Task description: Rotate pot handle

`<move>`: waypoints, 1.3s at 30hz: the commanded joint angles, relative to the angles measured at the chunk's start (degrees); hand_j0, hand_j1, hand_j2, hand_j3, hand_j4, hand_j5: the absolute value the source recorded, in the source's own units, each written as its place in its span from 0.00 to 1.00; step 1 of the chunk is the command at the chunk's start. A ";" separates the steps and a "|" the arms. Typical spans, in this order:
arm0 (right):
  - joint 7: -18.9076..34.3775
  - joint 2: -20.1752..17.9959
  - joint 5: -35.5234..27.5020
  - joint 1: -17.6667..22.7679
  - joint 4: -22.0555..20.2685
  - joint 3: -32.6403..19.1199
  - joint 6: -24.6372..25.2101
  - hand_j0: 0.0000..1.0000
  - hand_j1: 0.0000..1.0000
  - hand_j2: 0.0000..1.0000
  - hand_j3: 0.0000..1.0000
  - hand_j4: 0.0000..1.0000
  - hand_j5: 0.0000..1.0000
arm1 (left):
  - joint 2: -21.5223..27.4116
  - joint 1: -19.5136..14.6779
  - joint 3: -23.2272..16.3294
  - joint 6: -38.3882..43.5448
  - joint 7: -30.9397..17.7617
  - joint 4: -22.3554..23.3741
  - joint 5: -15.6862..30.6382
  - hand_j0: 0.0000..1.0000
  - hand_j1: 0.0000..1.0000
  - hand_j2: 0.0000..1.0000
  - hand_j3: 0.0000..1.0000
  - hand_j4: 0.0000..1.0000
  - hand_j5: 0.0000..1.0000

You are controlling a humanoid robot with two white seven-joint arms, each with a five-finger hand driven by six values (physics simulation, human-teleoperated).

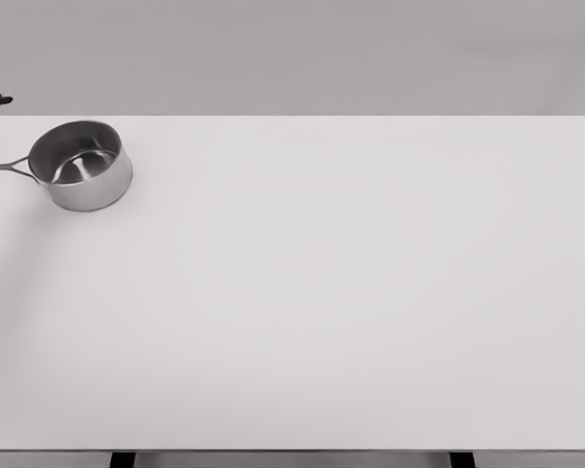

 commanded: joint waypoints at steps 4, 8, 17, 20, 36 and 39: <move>0.00 0.00 -0.07 0.00 -0.01 0.02 -0.02 1.00 1.00 1.00 1.00 1.00 1.00 | -0.58 -0.09 0.01 -0.02 0.15 0.01 0.01 1.00 1.00 1.00 1.00 1.00 1.00; 0.00 0.00 -0.07 0.00 -0.01 -0.07 -0.02 1.00 1.00 1.00 1.00 1.00 1.00 | -0.58 -1.05 0.01 -0.02 0.15 0.09 -1.04 1.00 1.00 1.00 1.00 1.00 1.00; 0.00 0.00 -0.07 0.00 -0.01 -0.07 -0.02 1.00 1.00 1.00 1.00 1.00 1.00 | -0.93 -1.06 -0.17 -0.02 0.15 0.01 -1.92 1.00 1.00 1.00 1.00 1.00 1.00; 0.00 0.00 -0.07 0.00 -0.01 0.02 -0.02 1.00 1.00 1.00 1.00 1.00 1.00 | -0.75 -0.53 -0.35 -0.02 0.15 -0.35 -1.75 1.00 1.00 1.00 1.00 1.00 1.00; 0.00 0.00 -0.07 0.00 -0.01 -0.07 -0.02 1.00 1.00 1.00 1.00 1.00 1.00 | -1.72 -0.35 -0.61 -0.02 0.15 -0.43 -1.40 1.00 1.00 1.00 1.00 1.00 1.00; 0.00 0.00 -0.07 0.00 -0.01 0.02 -0.02 1.00 1.00 1.00 1.00 1.00 1.00 | -1.72 0.35 -0.61 -0.02 0.24 -0.43 -1.31 1.00 1.00 1.00 1.00 1.00 1.00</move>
